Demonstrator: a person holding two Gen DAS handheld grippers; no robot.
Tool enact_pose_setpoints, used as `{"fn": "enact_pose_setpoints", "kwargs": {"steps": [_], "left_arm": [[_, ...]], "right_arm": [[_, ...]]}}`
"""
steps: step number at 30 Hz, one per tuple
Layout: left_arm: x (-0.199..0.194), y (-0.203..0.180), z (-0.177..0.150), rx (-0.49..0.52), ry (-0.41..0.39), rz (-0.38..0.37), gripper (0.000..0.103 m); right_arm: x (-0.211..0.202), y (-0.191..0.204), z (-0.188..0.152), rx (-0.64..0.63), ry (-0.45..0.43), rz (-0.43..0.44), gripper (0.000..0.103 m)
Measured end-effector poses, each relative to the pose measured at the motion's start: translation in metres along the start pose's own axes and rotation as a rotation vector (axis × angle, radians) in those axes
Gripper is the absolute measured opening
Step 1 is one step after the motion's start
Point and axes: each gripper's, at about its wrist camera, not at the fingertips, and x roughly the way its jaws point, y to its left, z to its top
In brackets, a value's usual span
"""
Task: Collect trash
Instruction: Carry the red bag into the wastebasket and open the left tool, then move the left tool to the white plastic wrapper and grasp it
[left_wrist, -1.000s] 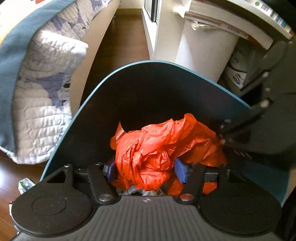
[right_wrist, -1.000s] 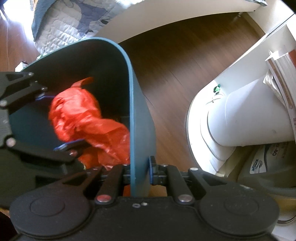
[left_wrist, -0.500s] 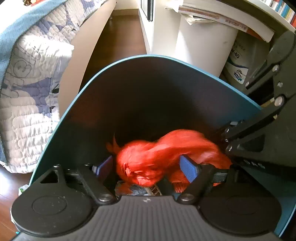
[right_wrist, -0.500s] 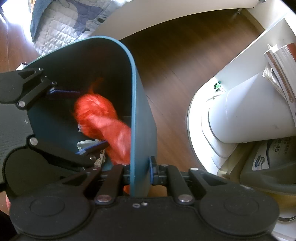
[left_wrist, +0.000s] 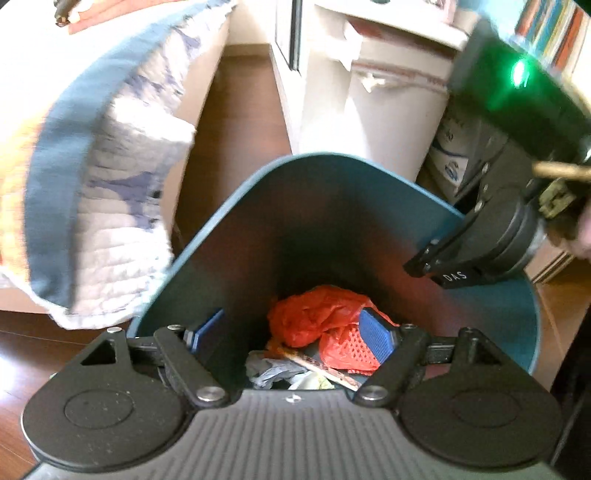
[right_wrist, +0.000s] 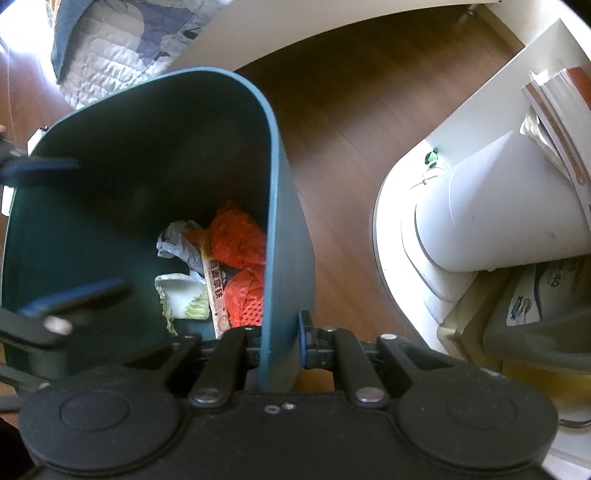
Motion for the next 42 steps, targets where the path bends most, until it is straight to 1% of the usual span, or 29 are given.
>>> {"fn": "enact_pose_setpoints", "kwargs": {"steps": [3, 6, 9, 11, 14, 17, 18, 21, 23, 25, 27, 28, 31, 33, 35, 40, 42], "left_arm": [[-0.019, 0.015, -0.001, -0.038, -0.033, 0.003, 0.079], [-0.036, 0.034, -0.004, -0.075, -0.050, 0.033, 0.079], [-0.050, 0.056, -0.011, -0.107, -0.072, 0.086, 0.079], [-0.060, 0.075, -0.019, -0.152, -0.080, 0.116, 0.079], [-0.067, 0.105, -0.032, -0.255, -0.085, 0.178, 0.079], [-0.076, 0.148, -0.047, -0.413, -0.107, 0.193, 0.079], [-0.080, 0.164, -0.053, -0.464, -0.113, 0.208, 0.079], [-0.080, 0.207, -0.068, -0.574, -0.105, 0.291, 0.080], [-0.073, 0.239, -0.079, -0.649, -0.089, 0.337, 0.080], [-0.063, 0.268, -0.090, -0.721, -0.091, 0.355, 0.080], [-0.045, 0.293, -0.099, -0.774, -0.060, 0.388, 0.080], [-0.032, 0.306, -0.103, -0.798, -0.037, 0.392, 0.080], [0.011, 0.336, -0.116, -0.865, 0.039, 0.370, 0.080], [0.040, 0.351, -0.124, -0.908, 0.088, 0.361, 0.080], [0.067, 0.361, -0.130, -0.918, 0.132, 0.361, 0.080], [0.113, 0.373, -0.150, -0.955, 0.209, 0.365, 0.080], [0.130, 0.380, -0.156, -0.987, 0.234, 0.357, 0.080]], "right_arm": [[0.001, 0.001, -0.002, 0.006, 0.009, -0.006, 0.009], [0.001, 0.003, -0.003, 0.005, 0.016, -0.010, 0.009], [0.001, 0.004, -0.003, 0.004, 0.023, -0.013, 0.009], [0.002, 0.004, -0.004, 0.011, 0.029, -0.014, 0.009], [0.002, 0.003, -0.004, 0.017, 0.039, -0.015, 0.009], [0.002, 0.004, -0.004, 0.020, 0.048, -0.018, 0.009], [0.002, 0.004, -0.004, 0.022, 0.051, -0.019, 0.009], [0.002, 0.003, -0.003, 0.041, 0.058, -0.020, 0.008], [0.002, 0.002, -0.002, 0.056, 0.061, -0.019, 0.008], [0.002, 0.002, -0.002, 0.066, 0.063, -0.020, 0.008], [0.002, 0.004, -0.001, 0.076, 0.067, -0.023, 0.008], [0.002, 0.004, -0.002, 0.080, 0.068, -0.025, 0.008], [0.001, 0.005, -0.002, 0.096, 0.073, -0.034, 0.008], [0.000, 0.007, -0.002, 0.109, 0.078, -0.043, 0.008], [-0.001, 0.010, -0.002, 0.117, 0.083, -0.052, 0.008], [-0.005, 0.021, -0.004, 0.100, 0.096, -0.075, 0.009], [-0.006, 0.023, -0.004, 0.099, 0.102, -0.079, 0.009]]}}
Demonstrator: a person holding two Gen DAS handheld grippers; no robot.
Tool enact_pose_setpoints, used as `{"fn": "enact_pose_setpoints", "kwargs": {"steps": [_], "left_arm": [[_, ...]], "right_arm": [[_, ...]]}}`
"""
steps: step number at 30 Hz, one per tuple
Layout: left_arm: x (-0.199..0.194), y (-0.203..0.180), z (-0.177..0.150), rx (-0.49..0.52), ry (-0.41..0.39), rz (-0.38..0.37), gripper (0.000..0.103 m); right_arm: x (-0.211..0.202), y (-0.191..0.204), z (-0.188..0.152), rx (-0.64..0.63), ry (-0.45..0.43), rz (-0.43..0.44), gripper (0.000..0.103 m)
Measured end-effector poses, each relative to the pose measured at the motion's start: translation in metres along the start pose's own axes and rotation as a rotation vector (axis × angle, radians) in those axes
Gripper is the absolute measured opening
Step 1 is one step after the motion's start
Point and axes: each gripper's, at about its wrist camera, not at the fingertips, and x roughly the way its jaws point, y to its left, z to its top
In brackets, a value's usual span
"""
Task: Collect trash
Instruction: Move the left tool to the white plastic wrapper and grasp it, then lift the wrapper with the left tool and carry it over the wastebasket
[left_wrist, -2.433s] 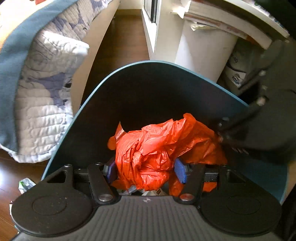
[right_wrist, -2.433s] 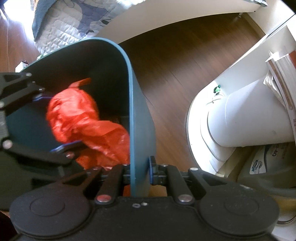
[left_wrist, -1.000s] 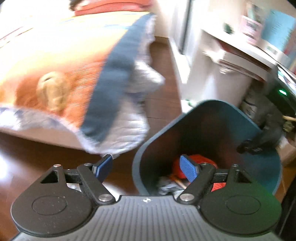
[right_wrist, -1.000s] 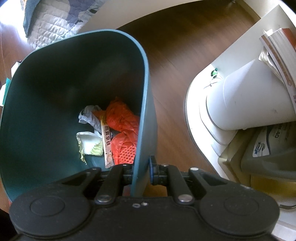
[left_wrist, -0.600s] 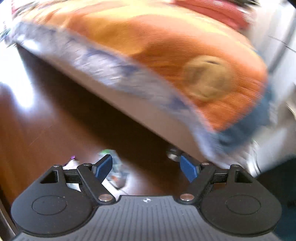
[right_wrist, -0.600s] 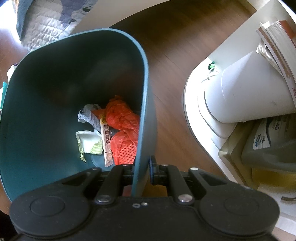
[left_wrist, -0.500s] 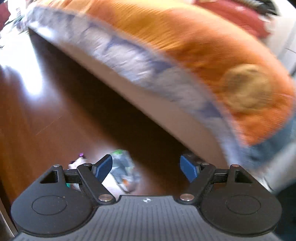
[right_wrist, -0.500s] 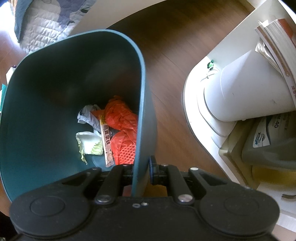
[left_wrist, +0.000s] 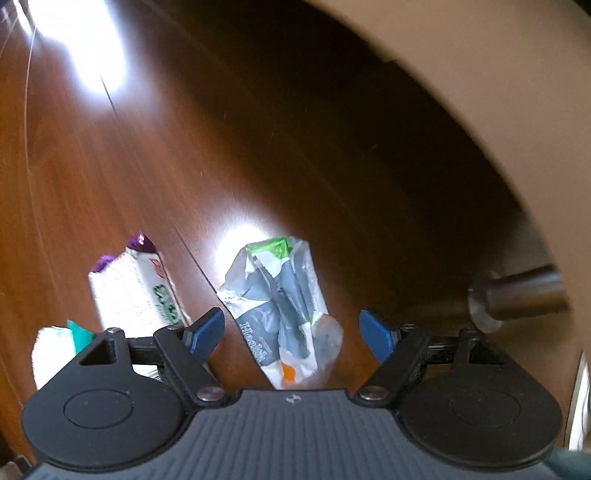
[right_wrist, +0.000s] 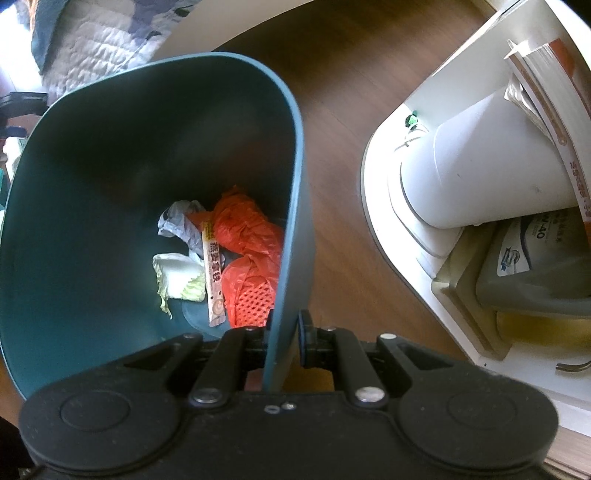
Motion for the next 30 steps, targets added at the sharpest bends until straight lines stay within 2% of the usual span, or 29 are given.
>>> {"fn": "enact_pose_setpoints", "kwargs": {"steps": [9, 14, 15, 16, 19, 21, 26, 30], "left_arm": [[0.045, 0.003, 0.004, -0.048, 0.065, 0.041, 0.079], [0.047, -0.004, 0.002, 0.010, 0.038, 0.074, 0.062], [0.046, -0.005, 0.002, 0.017, 0.034, 0.076, 0.056], [0.045, -0.006, 0.000, 0.027, 0.033, 0.080, 0.045], [0.041, -0.009, -0.004, 0.049, 0.022, 0.080, 0.031], [0.041, -0.013, -0.008, 0.073, 0.005, 0.078, 0.025], [0.020, -0.018, -0.015, 0.107, -0.020, 0.084, 0.022], [-0.009, -0.020, -0.022, 0.142, -0.049, 0.058, 0.022]], "right_arm": [[0.001, 0.002, 0.000, 0.016, 0.028, -0.018, 0.009], [0.003, 0.002, 0.000, 0.027, 0.036, -0.029, 0.008], [0.004, 0.002, 0.000, 0.031, 0.038, -0.031, 0.008], [0.004, 0.002, -0.001, 0.032, 0.038, -0.032, 0.008], [0.004, 0.002, 0.000, 0.031, 0.039, -0.036, 0.007], [0.005, 0.003, 0.000, 0.029, 0.038, -0.041, 0.007], [0.003, 0.006, 0.001, 0.019, 0.026, -0.052, 0.007], [0.002, 0.005, 0.002, 0.007, 0.007, -0.050, 0.006]]}}
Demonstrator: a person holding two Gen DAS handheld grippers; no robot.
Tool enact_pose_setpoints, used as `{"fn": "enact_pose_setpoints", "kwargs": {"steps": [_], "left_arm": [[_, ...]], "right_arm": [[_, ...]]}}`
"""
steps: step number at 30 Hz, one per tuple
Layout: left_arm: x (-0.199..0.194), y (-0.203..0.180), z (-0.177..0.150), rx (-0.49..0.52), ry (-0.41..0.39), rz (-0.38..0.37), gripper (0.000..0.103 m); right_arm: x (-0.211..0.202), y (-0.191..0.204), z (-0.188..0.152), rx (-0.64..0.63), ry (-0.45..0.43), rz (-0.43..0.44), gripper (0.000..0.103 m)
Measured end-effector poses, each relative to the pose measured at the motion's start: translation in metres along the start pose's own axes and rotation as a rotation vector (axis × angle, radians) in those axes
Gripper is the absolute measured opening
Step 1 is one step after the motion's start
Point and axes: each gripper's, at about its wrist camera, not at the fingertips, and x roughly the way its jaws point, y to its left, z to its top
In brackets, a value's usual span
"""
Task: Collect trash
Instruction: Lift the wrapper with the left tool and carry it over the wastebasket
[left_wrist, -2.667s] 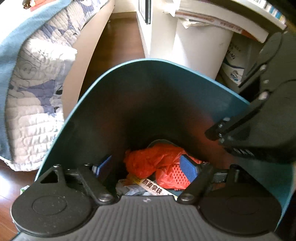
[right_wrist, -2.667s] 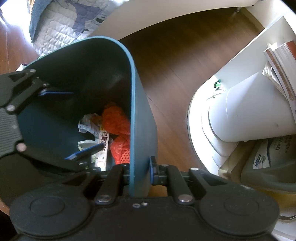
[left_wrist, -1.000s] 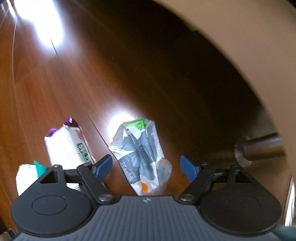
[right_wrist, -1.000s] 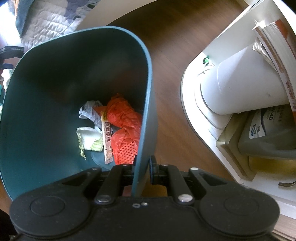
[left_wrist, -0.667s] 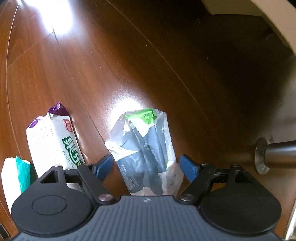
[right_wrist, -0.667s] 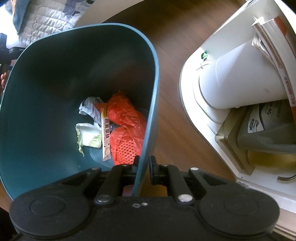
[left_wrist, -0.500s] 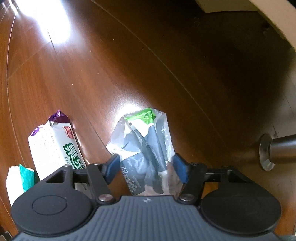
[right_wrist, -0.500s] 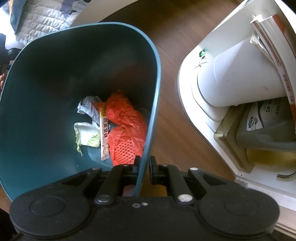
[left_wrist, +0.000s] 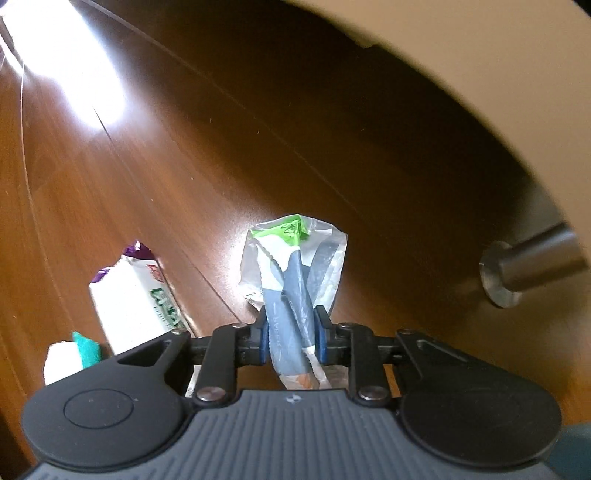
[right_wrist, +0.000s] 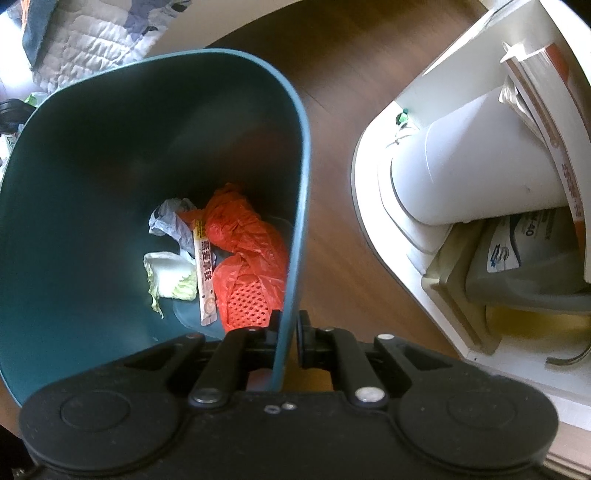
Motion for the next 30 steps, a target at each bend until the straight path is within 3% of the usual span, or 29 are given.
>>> {"fn": "enact_pose_setpoints", "kwargs": {"steps": [14, 22, 30], "left_arm": [[-0.145, -0.011, -0.040, 0.142, -0.175, -0.059, 0.022], [-0.240, -0.026, -0.078, 0.307, -0.316, -0.097, 0.022], [-0.310, -0.093, -0.114, 0.394, -0.322, -0.287, 0.022]], "right_arm": [[0.002, 0.000, 0.000, -0.122, -0.060, -0.005, 0.005], [0.005, -0.006, 0.004, -0.127, -0.108, 0.023, 0.003], [0.010, -0.012, 0.006, -0.137, -0.133, 0.047, 0.002]]}}
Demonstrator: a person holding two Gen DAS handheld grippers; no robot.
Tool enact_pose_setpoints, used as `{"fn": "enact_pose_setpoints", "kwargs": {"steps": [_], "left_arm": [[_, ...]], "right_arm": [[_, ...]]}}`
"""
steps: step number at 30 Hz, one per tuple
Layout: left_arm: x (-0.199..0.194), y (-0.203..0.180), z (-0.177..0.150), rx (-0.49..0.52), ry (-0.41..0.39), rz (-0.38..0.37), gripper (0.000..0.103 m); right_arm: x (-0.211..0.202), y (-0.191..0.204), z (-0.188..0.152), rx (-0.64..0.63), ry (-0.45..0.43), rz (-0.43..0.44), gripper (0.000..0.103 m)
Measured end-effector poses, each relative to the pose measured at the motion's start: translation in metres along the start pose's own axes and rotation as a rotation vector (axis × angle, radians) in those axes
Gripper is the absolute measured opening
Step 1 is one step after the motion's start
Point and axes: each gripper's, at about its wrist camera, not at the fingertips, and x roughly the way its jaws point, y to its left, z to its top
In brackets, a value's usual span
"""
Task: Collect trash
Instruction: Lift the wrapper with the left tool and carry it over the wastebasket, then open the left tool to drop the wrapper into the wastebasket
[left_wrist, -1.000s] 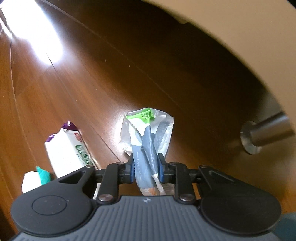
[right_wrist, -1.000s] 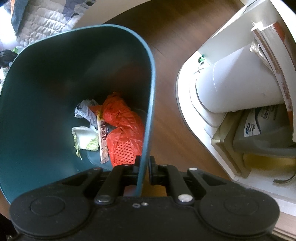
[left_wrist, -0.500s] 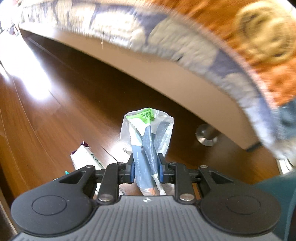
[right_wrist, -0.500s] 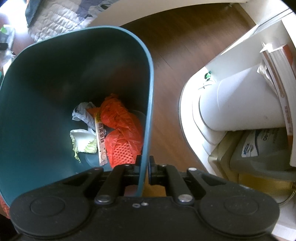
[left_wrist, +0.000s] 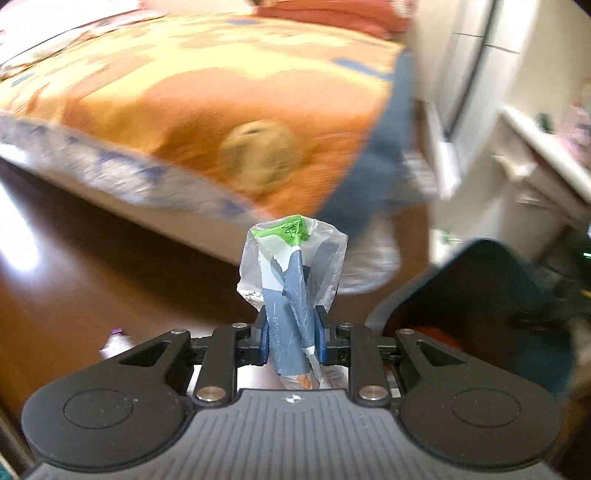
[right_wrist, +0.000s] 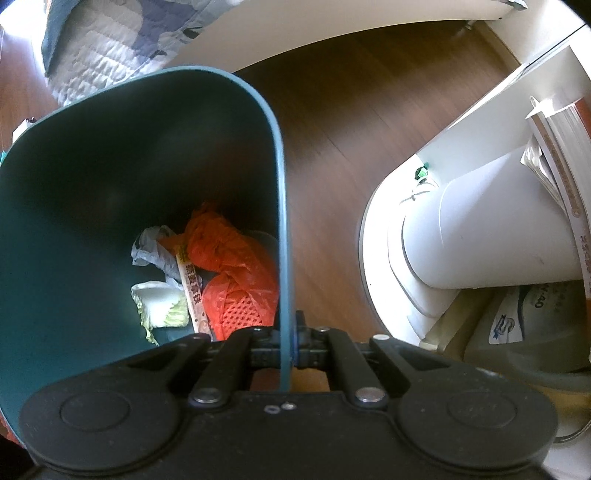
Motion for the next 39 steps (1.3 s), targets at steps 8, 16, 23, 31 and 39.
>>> {"fn": "enact_pose_setpoints", "kwargs": {"steps": [8, 16, 23, 31, 39], "left_arm": [[0.002, -0.097, -0.016, 0.199, 0.072, -0.153, 0.022], [0.056, -0.143, -0.031, 0.298, 0.209, -0.148, 0.022], [0.093, -0.148, -0.039, 0.320, 0.296, -0.133, 0.022], [0.109, -0.135, -0.044, 0.293, 0.332, -0.088, 0.025], [0.088, -0.126, -0.040, 0.273, 0.246, -0.103, 0.075]], "right_arm": [[0.001, -0.001, -0.002, -0.010, -0.014, 0.020, 0.002], [0.002, -0.004, -0.003, 0.005, -0.007, 0.046, 0.003], [0.006, -0.002, -0.006, 0.031, 0.009, 0.081, 0.003], [0.009, 0.002, -0.006, 0.042, 0.008, 0.096, 0.004], [0.016, 0.000, -0.008, 0.053, 0.027, 0.105, 0.004]]}}
